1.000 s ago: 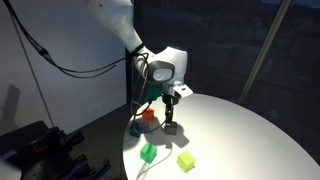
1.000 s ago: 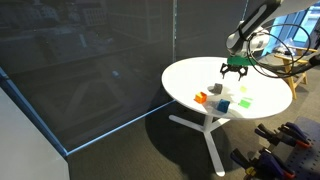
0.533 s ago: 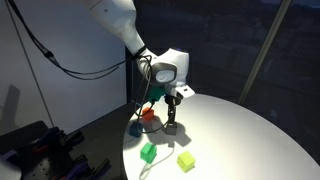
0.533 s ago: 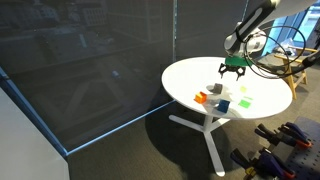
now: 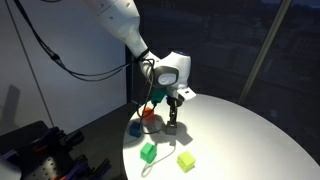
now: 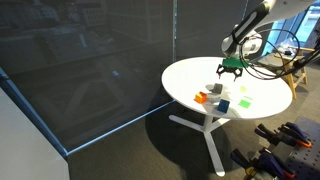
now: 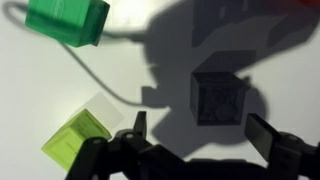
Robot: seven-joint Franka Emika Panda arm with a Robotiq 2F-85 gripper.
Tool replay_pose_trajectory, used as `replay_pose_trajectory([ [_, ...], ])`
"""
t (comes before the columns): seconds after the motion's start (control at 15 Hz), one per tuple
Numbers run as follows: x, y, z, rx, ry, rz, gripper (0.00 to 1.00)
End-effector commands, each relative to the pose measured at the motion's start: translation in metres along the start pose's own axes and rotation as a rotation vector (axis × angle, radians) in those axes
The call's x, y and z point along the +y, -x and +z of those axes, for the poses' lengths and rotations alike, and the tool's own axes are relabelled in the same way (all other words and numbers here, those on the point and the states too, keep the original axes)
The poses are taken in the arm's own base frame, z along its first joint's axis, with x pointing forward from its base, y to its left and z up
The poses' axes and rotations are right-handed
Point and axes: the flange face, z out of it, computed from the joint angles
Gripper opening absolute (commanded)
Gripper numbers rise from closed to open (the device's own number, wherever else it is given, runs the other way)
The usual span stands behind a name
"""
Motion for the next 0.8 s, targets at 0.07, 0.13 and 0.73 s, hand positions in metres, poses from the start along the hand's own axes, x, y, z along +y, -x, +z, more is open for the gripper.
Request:
replay_pose_trajectory([
  [0.07, -0.013, -0.007, 0.004, -0.001, -0.016, 0.019, 1.0],
  [0.13, -0.014, -0.007, 0.006, -0.001, -0.016, 0.016, 1.0],
  [0.73, -0.033, -0.01, 0.02, 0.0, -0.011, 0.015, 1.0],
])
